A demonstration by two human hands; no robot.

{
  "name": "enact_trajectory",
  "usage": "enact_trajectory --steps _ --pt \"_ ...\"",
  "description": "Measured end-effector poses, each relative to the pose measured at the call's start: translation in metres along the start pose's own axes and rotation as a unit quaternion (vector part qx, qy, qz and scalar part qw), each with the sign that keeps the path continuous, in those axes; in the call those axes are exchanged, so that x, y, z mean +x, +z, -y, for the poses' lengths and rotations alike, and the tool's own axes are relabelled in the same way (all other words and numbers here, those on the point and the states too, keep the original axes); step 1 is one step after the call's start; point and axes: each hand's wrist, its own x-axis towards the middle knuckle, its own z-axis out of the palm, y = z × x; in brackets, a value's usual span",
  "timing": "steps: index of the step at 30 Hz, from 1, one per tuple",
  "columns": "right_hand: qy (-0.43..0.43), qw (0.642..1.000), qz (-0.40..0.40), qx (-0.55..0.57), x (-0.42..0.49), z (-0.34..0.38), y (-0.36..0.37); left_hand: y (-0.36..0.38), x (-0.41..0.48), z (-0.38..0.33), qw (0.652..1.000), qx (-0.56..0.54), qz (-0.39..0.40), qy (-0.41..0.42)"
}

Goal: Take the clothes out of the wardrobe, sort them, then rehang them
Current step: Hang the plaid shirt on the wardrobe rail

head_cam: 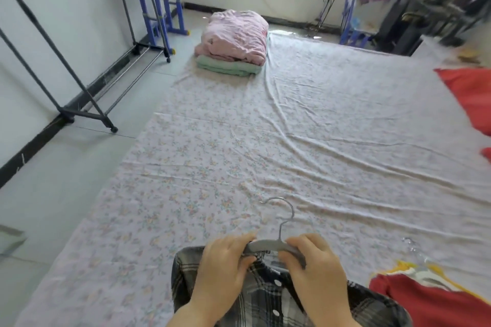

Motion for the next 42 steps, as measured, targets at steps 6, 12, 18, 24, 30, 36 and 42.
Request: enact_trajectory --steps 6,12,18,24,30,36,42 --pt "-0.077 0.993 0.085 0.031 -0.026 0.07 -0.015 -0.069 -0.082 -0.009 0.992 -0.016 -0.114 -0.059" --pt "-0.346 0.925 0.151 0.049 -0.052 0.139 -0.003 -0.118 -0.191 -0.011 0.937 0.018 -0.289 -0.196" --pt "-0.513 0.83 0.204 0.079 -0.104 0.256 0.021 -0.166 -0.323 -0.015 0.844 0.113 -0.451 -0.267" --pt "-0.669 0.691 0.224 0.157 -0.23 0.397 0.048 -0.201 -0.498 -0.028 0.696 0.207 -0.575 -0.377" --pt "-0.76 0.561 0.231 0.234 -0.384 0.513 0.06 -0.224 -0.663 -0.046 0.562 0.251 -0.646 -0.451" --pt "-0.79 0.47 0.272 0.285 -0.537 0.607 0.065 -0.251 -0.819 -0.055 0.476 0.299 -0.678 -0.474" --pt "-0.793 0.392 0.355 0.303 -0.649 0.676 0.078 -0.27 -0.938 -0.059 0.435 0.316 -0.677 -0.503"
